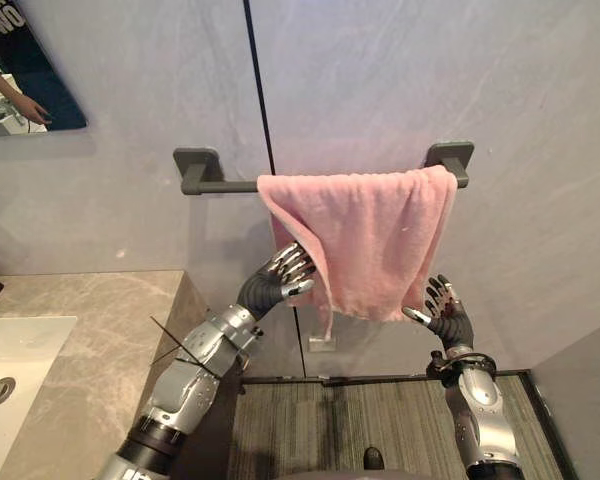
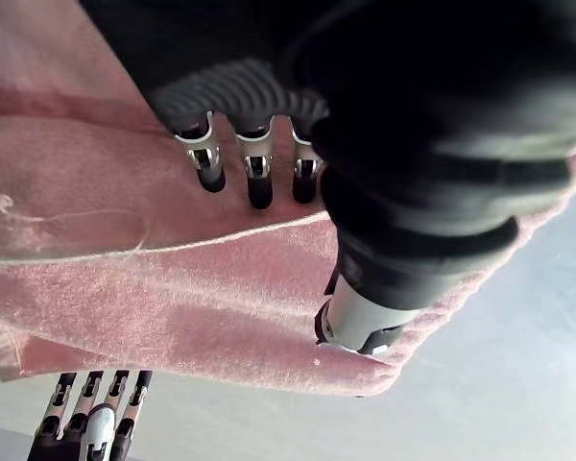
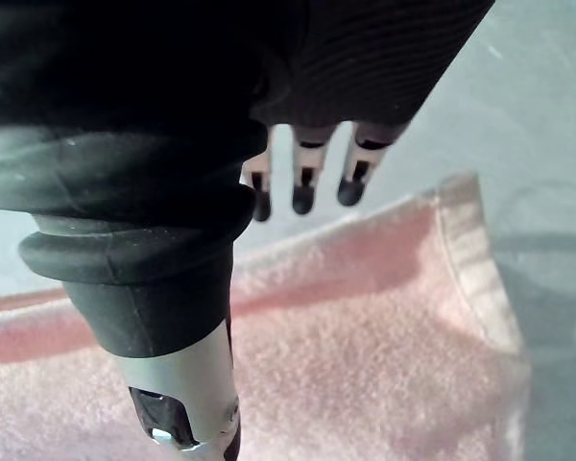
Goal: Organize washtable
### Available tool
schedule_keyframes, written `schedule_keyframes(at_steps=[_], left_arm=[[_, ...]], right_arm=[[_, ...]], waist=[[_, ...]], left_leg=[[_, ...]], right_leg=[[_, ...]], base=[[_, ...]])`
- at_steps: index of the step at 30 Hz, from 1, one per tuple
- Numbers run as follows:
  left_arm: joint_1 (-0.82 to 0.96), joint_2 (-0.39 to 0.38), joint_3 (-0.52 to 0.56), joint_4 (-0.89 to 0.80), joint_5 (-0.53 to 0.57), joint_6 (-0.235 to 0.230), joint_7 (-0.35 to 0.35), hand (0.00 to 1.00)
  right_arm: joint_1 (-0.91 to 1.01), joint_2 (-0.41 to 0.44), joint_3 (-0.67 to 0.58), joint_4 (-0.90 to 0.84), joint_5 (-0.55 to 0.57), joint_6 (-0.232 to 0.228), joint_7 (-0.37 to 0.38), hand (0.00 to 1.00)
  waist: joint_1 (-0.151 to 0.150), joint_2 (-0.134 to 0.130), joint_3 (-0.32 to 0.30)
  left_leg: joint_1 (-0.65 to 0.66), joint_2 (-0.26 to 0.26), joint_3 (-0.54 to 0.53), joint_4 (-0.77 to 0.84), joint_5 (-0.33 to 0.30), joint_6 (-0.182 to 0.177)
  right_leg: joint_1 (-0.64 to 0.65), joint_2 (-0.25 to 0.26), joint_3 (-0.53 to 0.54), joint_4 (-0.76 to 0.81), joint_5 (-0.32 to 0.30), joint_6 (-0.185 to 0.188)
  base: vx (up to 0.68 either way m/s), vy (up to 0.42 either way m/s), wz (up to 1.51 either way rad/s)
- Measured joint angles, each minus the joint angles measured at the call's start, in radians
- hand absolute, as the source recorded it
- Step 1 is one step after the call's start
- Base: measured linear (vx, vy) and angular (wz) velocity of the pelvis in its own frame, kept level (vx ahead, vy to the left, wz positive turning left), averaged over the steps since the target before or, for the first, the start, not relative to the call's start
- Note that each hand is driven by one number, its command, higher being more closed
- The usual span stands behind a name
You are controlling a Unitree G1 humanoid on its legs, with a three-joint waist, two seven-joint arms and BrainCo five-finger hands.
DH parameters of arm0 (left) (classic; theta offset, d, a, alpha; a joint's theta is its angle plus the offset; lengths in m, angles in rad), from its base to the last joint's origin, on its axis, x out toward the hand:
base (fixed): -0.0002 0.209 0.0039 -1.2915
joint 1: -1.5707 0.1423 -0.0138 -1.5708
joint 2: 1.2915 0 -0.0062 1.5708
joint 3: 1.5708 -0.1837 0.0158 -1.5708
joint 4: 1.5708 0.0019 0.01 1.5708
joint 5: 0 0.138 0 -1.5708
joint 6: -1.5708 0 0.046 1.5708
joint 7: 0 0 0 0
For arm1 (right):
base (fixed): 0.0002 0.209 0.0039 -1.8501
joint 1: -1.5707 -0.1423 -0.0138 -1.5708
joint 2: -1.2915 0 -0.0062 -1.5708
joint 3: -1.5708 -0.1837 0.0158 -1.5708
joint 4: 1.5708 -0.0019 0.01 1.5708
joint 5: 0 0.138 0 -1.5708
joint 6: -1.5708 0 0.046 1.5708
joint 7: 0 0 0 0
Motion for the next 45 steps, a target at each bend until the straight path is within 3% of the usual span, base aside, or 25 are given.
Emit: schedule_keyframes(at_steps=[8,9,14,17,22,28,35,45], left_arm=[[-0.062,0.025,-0.037,0.041,0.069,0.001,-0.022,0.0],[-0.075,0.037,-0.044,0.041,0.091,0.001,-0.027,1.0],[-0.097,0.03,-0.047,0.041,0.199,0.0,-0.016,1.0],[-0.098,-0.044,-0.025,0.041,0.305,-0.001,0.026,1.0],[-0.098,-0.198,0.101,0.041,0.48,-0.011,0.12,1.0],[-0.097,-0.267,0.199,0.039,0.703,-0.013,0.226,1.0],[-0.066,-0.326,0.303,-0.012,0.795,-0.027,0.313,1.0],[0.014,-0.36,0.434,-0.09,0.811,-0.044,0.401,1.0]], right_arm=[[0.0,-0.003,0.003,0.0,0.0,0.002,0.008,0.0],[0.0,-0.003,0.006,0.0,0.0,0.003,0.019,0.0],[0.0,-0.005,0.019,0.0,-0.001,0.003,0.023,0.0],[0.0,-0.002,0.017,0.0,-0.001,0.005,0.023,0.0],[0.0,0.034,0.013,-0.001,-0.003,0.018,0.022,0.0],[0.0,0.061,-0.011,-0.003,-0.004,0.027,0.017,0.0],[0.005,0.064,-0.013,-0.046,-0.004,0.029,0.007,0.0],[0.037,0.082,-0.028,-0.047,-0.003,0.03,-0.005,0.0]], waist=[[-0.001,-0.001,0.001],[-0.002,-0.002,0.001],[-0.005,-0.01,0.006],[-0.003,-0.019,0.012],[-0.007,-0.02,0.015],[-0.001,-0.018,0.015],[0.0,-0.01,0.02],[0.004,-0.003,0.024]], left_leg=[[-0.007,0.0,0.001,0.0,0.0,0.0],[-0.008,0.0,0.001,0.0,0.0,0.0],[-0.008,0.0,0.001,0.0,0.0,0.0],[-0.008,-0.001,0.002,0.0,0.0,0.0],[-0.007,-0.006,0.004,0.0,0.0,0.0],[-0.006,-0.005,0.009,0.0,0.0,0.0],[-0.001,-0.005,0.011,0.0,0.0,0.0],[0.011,-0.001,0.021,-0.001,0.0,-0.001]], right_leg=[[-0.009,0.0,0.003,0.0,0.002,-0.001],[-0.01,0.0,0.003,0.0,0.002,-0.001],[-0.01,0.0,0.003,0.0,0.004,-0.001],[-0.01,-0.001,0.003,0.0,0.005,-0.001],[-0.011,0.006,0.004,0.0,0.006,0.001],[-0.01,0.01,0.005,0.0,0.006,0.001],[-0.006,0.01,0.007,0.001,0.007,0.002],[0.002,0.014,0.011,0.0,0.007,0.001]], base=[[-0.01,-0.003,-0.01],[0.0,0.0,0.0],[0.0,0.0,0.0],[-0.01,-0.004,0.0],[0.0,0.0,0.0],[0.0,0.0,0.0],[0.0,0.0,0.0],[0.0,0.0,0.0]])
